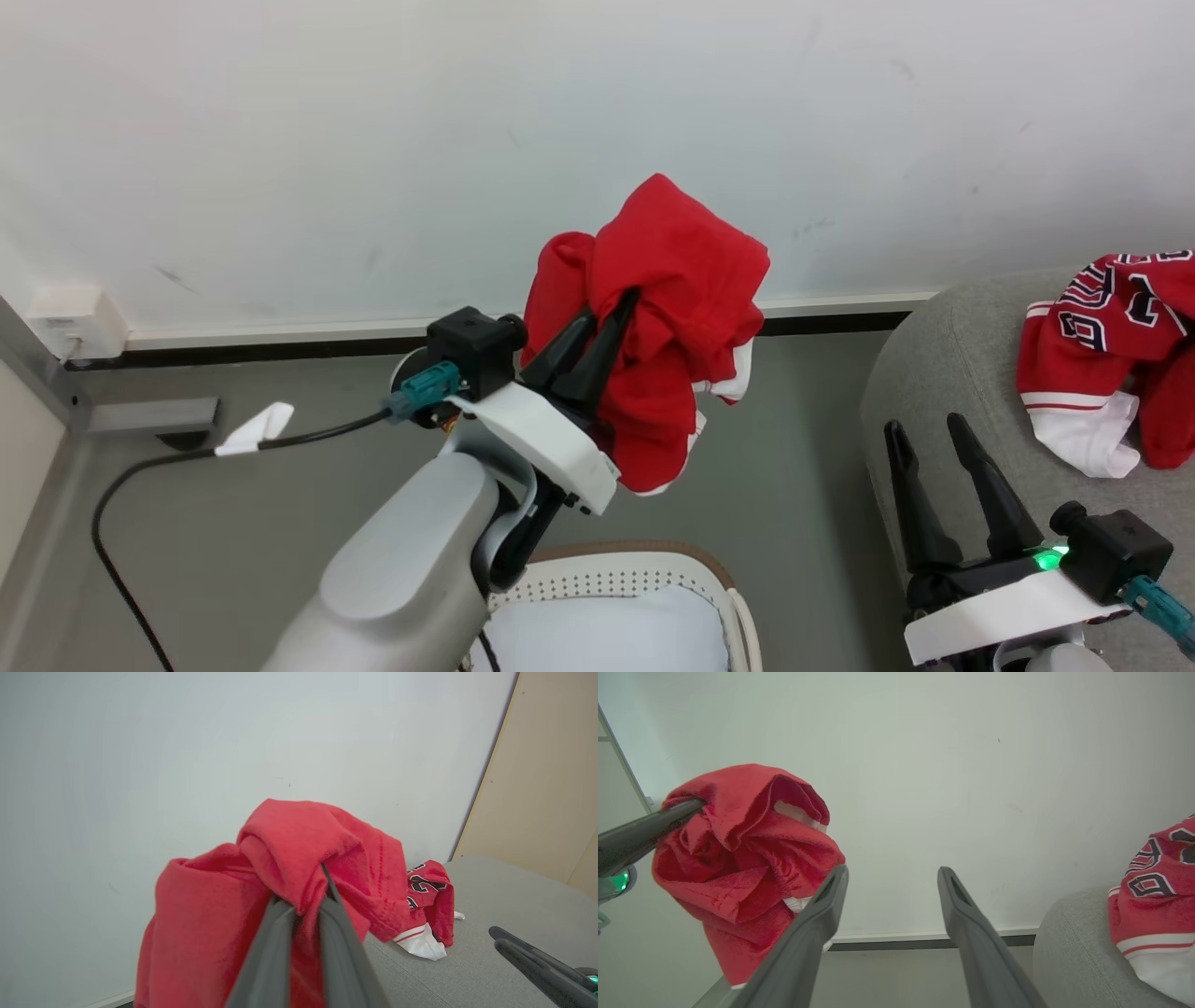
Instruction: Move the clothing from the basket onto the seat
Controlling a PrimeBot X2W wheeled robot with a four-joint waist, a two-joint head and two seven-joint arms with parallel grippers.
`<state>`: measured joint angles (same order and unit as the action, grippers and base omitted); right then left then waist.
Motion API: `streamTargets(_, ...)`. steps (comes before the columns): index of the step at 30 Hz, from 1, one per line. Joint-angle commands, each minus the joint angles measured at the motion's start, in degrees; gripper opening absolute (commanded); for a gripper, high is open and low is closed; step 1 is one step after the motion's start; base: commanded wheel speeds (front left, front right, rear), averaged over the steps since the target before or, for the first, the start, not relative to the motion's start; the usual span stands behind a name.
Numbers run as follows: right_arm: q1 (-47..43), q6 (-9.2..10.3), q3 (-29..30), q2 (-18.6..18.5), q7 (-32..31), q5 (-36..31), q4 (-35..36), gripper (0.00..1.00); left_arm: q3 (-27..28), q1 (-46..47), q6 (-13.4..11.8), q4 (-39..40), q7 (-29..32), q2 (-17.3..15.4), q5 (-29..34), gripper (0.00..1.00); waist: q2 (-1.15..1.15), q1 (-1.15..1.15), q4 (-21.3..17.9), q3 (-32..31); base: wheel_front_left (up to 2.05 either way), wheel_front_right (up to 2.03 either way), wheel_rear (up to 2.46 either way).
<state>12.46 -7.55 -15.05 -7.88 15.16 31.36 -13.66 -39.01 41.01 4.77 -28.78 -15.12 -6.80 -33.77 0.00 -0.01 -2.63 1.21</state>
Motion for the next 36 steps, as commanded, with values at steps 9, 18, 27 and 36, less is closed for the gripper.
streamTargets(9, -0.85, 0.13, -3.11, -0.81, -0.03, 0.88, -0.55, 1.00, 1.05, 0.36, -2.06, 7.04, 1.40, -2.02, -0.39, 0.00, 0.00, 0.01, 0.80, -1.07, 0.00, 0.00, 0.00)
streamTargets(18, 0.52, 0.13, -7.02, -2.12, -0.02, 0.55, -0.70, 1.00, 0.52, -0.96, -2.65, 8.53, 2.26, -2.26, -1.19, 0.00, 0.00, 0.01, 1.45, -1.20, 0.00, 0.00, 0.00)
streamTargets(27, 4.38, 0.13, -18.04, -3.34, -0.03, -2.38, -2.27, 1.00, -0.40, -1.66, -2.40, 7.88, 2.06, -1.17, -1.73, 0.00, 0.00, 0.01, 3.03, -1.39, 0.00, 0.00, 0.00)
streamTargets(36, 10.31, 0.13, -24.99, -2.58, -0.03, -3.99, -7.03, 1.00, -3.10, -1.91, -1.39, 7.30, 2.24, 0.74, -1.72, 0.00, 0.00, 0.01, 6.78, -1.88, 0.00, 0.00, 0.00)
